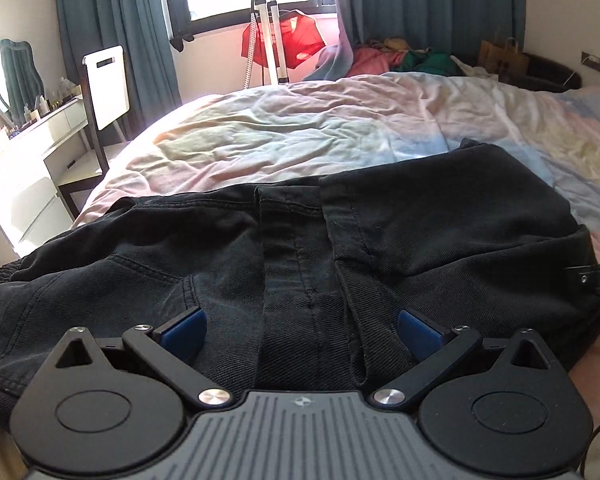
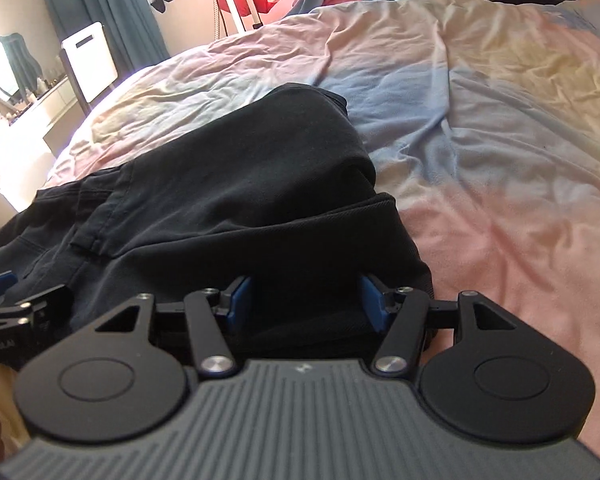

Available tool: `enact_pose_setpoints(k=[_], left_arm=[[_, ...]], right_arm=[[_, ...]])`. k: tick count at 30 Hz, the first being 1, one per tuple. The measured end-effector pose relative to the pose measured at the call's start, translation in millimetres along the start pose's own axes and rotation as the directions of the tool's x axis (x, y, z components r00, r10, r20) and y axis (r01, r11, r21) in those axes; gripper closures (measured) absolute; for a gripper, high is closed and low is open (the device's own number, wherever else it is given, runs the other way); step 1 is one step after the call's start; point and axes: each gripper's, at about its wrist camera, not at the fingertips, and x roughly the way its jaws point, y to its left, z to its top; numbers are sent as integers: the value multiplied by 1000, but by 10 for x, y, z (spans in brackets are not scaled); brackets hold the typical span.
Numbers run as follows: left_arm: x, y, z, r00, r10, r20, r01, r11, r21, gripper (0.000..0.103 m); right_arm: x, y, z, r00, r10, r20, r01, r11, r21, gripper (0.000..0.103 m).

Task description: Fold clothes

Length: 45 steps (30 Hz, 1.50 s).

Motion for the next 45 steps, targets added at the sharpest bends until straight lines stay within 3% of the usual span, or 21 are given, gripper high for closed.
enact_pose_setpoints(k=[4,6,8,11,15,17,20,23,27,29,31,35,37,39,41,42,43,45], left_arm=[[-22,144,295,996,-91,24,93,989,-113,1],[100,223,457,986,-165,15,165,970,-181,1],[299,314,642,967,-253,0,244,934,-262,1],[719,460,820,942,-333,-34,298,881,-368,1],[1329,685,889,916,-393,-79,305,812,-498,4],[1457,785,874,894,-447,-29,367,766,-528,5],[1572,885,820,826,-563,39,481,666,-570,9],[1652,881,791,776,-628,49,532,611,-586,16],[1786,767,807,737,-676,-1,554,605,-571,16],[1803,767,818,703,-711,32,595,562,-574,17],[1818,792,802,649,-756,87,643,483,-594,21],[1855,858,754,511,-836,201,726,295,-621,30],[1872,851,765,481,-850,215,733,254,-631,30],[1903,787,788,517,-839,172,703,300,-645,30],[2007,685,793,566,-821,78,632,372,-680,30],[2046,653,790,579,-814,53,611,390,-689,31],[2081,625,786,589,-807,35,593,403,-697,31],[2090,634,791,595,-803,38,580,396,-712,31]], right_arm=[[40,-111,5,1000,-12,-29,14,998,65,45],[3,-169,44,1000,0,-20,2,995,98,44],[-19,-254,85,1000,21,-13,-19,990,137,44],[-12,-406,129,999,47,-11,-43,977,208,44],[69,-550,159,996,86,-15,-77,950,302,42],[115,-584,173,996,92,-14,-83,942,324,42],[154,-584,192,997,76,-1,-71,941,331,42],[161,-531,248,999,31,22,-36,950,310,42],[222,-439,278,999,-17,29,9,968,250,42],[235,-422,272,999,-28,34,19,971,237,42],[242,-414,268,999,-35,36,25,972,232,42],[230,-427,265,999,-30,37,20,970,241,42],[220,-427,259,999,-27,38,17,970,241,42],[218,-426,255,999,-26,39,16,971,237,42],[216,-410,245,999,-31,40,21,974,224,42],[213,-404,240,999,-33,42,23,975,219,42],[211,-400,235,998,-35,42,25,976,216,42],[207,-391,228,998,-40,42,30,977,212,42]])
